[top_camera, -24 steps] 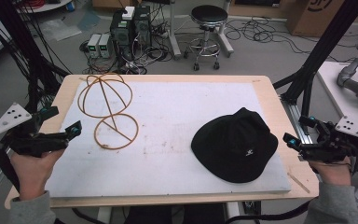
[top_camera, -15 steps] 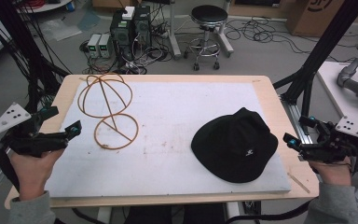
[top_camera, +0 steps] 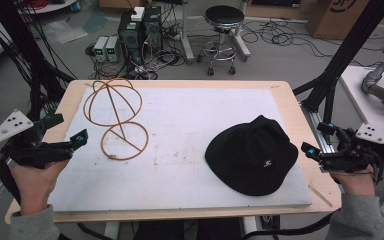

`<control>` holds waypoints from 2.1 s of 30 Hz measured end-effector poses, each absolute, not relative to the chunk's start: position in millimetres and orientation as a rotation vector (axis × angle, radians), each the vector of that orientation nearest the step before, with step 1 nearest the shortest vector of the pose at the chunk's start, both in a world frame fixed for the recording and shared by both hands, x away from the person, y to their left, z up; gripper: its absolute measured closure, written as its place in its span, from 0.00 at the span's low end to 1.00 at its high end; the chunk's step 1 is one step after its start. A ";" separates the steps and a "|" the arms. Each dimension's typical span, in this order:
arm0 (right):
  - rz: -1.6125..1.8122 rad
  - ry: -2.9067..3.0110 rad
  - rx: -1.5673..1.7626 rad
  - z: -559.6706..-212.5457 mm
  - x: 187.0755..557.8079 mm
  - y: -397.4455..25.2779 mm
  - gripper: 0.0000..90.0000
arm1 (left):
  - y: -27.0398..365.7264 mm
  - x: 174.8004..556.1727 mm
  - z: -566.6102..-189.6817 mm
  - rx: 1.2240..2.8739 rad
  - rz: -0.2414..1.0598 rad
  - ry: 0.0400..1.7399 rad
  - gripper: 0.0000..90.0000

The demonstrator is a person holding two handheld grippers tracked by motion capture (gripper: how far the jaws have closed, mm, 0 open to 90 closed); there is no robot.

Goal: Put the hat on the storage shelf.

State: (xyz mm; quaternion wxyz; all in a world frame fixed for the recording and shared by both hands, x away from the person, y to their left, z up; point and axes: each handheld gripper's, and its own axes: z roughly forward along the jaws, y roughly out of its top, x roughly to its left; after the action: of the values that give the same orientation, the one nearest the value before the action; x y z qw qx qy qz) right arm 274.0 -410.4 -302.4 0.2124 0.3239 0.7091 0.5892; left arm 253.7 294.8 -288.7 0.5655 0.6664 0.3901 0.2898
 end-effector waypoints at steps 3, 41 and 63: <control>1.634 1.990 0.896 -302.0 278.0 -408.6 0.01 | 295.9 253.1 -288.4 1.562 0.682 0.920 0.06; 1.628 2.450 0.489 -321.7 388.2 -348.7 0.18 | 290.6 238.7 -282.6 1.572 0.698 0.931 0.06; 1.515 2.502 0.379 -326.5 395.3 -348.5 0.88 | 297.2 234.1 -283.5 1.567 0.706 0.955 0.06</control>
State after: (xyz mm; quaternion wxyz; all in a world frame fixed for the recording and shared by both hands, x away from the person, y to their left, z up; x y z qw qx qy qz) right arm 395.3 -348.5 -326.5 0.0959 0.1280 0.8445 0.5112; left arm 234.1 297.2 -283.5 0.5544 0.6633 0.4040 0.2990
